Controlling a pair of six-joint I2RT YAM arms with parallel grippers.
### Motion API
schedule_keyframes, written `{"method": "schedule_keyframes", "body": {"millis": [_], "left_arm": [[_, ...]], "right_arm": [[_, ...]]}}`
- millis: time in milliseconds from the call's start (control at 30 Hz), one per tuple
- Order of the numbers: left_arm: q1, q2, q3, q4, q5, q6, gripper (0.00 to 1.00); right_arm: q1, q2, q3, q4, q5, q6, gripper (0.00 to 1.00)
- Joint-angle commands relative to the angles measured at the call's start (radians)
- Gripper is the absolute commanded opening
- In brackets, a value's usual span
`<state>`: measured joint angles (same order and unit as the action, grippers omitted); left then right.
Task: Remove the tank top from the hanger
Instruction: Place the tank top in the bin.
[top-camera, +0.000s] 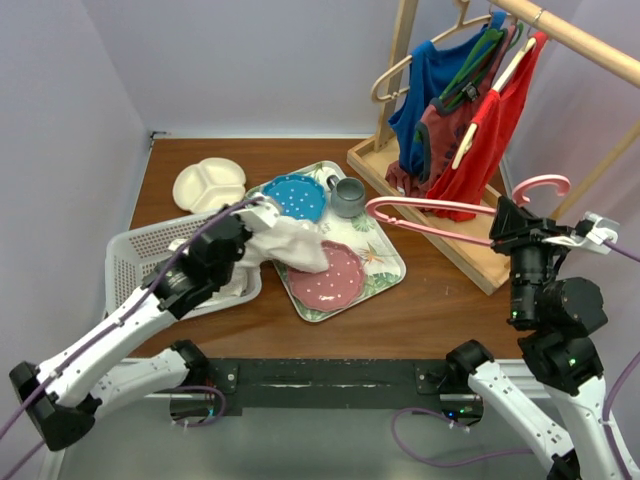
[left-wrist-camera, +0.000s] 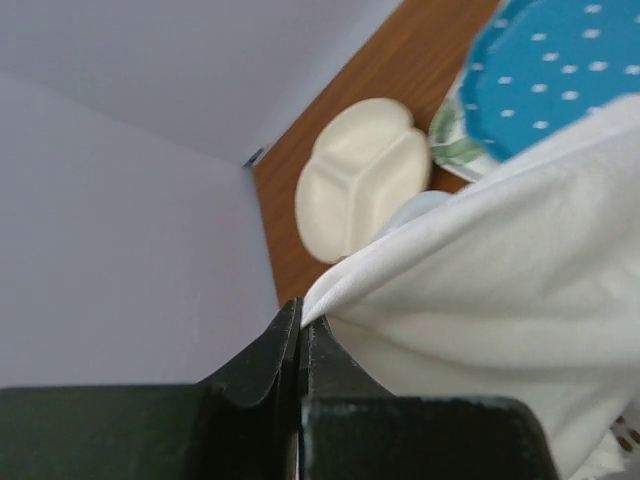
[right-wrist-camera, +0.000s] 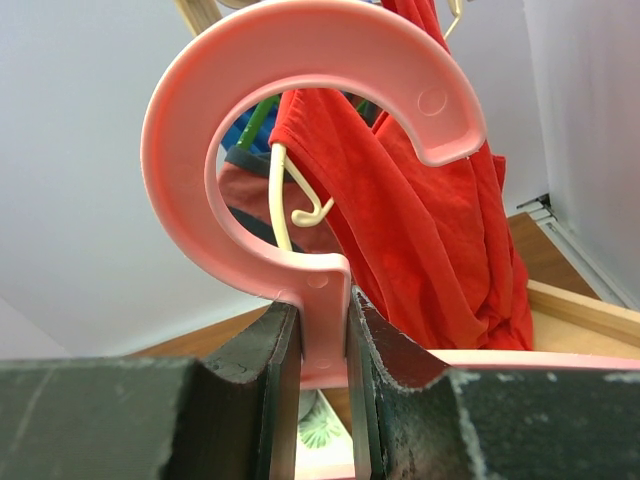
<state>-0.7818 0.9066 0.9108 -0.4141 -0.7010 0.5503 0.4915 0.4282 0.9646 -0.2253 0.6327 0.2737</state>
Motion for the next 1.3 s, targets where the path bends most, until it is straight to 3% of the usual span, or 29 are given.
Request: {"method": "schedule_keyframes", "body": {"millis": [0, 100, 467, 600, 667, 867, 1067, 1267], "left_arm": [[0.163, -0.132, -0.001, 0.145, -0.121, 0.049, 0.00], [0.238, -0.163, 0.000, 0.196, -0.227, 0.098, 0.00], [0.363, -0.181, -0.004, 0.232, -0.276, 0.145, 0.00], [0.418, -0.166, -0.110, 0.345, -0.331, 0.149, 0.00], [0.444, -0.166, -0.165, 0.369, -0.331, 0.091, 0.00], [0.516, -0.149, -0.265, 0.341, -0.259, -0.312, 0.00], [0.558, -0.131, -0.363, 0.339, -0.255, -0.527, 0.00], [0.627, -0.101, -0.362, 0.252, -0.085, -0.709, 0.00]], "right_arm": [[-0.002, 0.015, 0.013, 0.035, -0.019, 0.019, 0.00], [0.001, 0.018, 0.017, 0.027, -0.021, 0.019, 0.00], [-0.001, 0.011, 0.033, 0.000, -0.030, 0.025, 0.00], [-0.001, 0.000, 0.026, 0.009, -0.033, 0.032, 0.00], [-0.001, 0.006, 0.025, 0.004, -0.045, 0.039, 0.00], [-0.001, 0.009, 0.019, -0.006, -0.050, 0.033, 0.00], [-0.001, -0.005, 0.005, 0.006, -0.027, 0.004, 0.00], [0.001, -0.005, -0.020, 0.026, -0.024, 0.001, 0.00]]}}
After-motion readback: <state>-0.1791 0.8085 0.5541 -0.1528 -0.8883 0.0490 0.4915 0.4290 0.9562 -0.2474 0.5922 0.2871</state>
